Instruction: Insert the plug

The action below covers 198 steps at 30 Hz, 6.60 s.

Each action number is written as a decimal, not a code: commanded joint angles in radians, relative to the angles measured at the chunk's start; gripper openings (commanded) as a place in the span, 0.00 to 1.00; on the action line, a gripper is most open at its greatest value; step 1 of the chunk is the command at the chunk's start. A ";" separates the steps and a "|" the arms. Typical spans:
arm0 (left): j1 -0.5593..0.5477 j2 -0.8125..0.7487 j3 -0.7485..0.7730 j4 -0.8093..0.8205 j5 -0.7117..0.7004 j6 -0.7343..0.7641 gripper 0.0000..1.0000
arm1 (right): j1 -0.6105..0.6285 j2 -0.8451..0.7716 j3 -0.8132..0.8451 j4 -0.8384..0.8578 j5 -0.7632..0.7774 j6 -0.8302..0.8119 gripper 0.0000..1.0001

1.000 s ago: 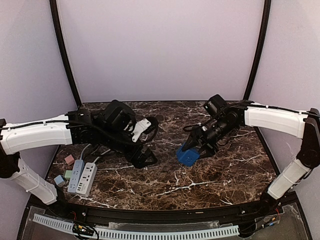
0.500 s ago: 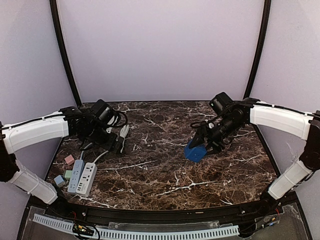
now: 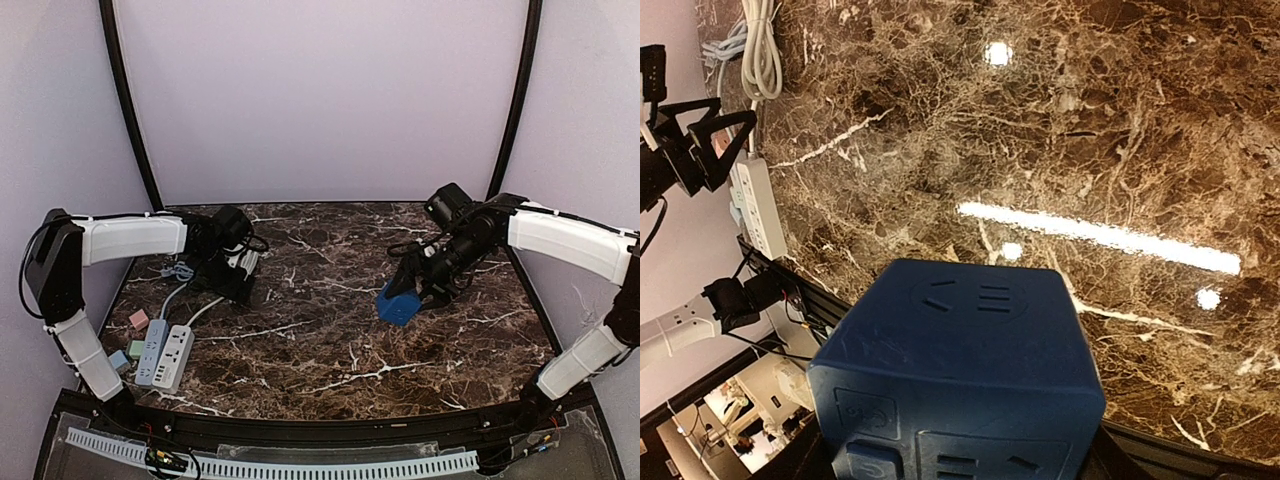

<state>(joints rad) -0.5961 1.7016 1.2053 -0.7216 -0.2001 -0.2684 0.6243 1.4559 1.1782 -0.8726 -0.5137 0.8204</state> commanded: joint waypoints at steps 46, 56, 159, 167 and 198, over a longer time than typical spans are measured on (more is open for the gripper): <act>0.010 0.179 0.153 0.064 0.353 -0.030 0.40 | -0.039 -0.080 0.033 -0.064 0.095 -0.049 0.00; -0.183 0.277 0.326 0.088 0.369 -0.205 0.40 | -0.060 -0.161 -0.016 -0.088 0.170 -0.030 0.00; -0.279 0.120 -0.045 0.094 0.087 -0.593 0.67 | -0.085 -0.240 0.064 -0.172 0.346 -0.085 0.00; -0.336 0.147 -0.017 0.093 0.075 -0.613 0.52 | -0.085 -0.256 0.071 -0.198 0.359 -0.117 0.00; -0.565 0.284 0.333 -0.020 0.083 -0.637 0.99 | -0.086 -0.204 0.115 -0.212 0.377 -0.178 0.00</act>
<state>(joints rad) -1.1587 2.0647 1.5085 -0.6373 -0.0719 -0.9344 0.5423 1.2285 1.2518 -1.1233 -0.1020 0.6624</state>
